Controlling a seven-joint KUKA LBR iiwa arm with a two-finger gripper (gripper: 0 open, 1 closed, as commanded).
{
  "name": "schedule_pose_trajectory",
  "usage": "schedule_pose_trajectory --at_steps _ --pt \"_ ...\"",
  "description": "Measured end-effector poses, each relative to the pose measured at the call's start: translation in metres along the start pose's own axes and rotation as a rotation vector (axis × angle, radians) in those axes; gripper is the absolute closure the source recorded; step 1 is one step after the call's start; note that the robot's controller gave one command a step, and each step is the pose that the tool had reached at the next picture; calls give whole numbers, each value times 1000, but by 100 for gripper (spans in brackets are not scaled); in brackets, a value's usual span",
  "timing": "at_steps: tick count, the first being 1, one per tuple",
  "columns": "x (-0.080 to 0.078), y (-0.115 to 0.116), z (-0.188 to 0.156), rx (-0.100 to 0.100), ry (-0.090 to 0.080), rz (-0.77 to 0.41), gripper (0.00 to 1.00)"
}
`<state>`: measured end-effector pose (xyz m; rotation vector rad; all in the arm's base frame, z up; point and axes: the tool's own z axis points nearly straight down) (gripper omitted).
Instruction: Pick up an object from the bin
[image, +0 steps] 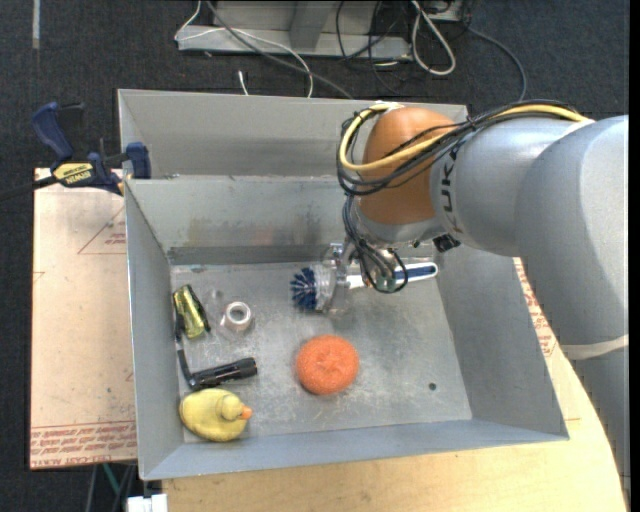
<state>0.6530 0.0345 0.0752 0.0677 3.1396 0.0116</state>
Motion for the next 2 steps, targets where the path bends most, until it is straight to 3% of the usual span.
schedule_pose_trajectory --at_steps 1,2 --pt "3 0 -14 1 12 0 100" --pt "1 0 -54 1 5 0 100"
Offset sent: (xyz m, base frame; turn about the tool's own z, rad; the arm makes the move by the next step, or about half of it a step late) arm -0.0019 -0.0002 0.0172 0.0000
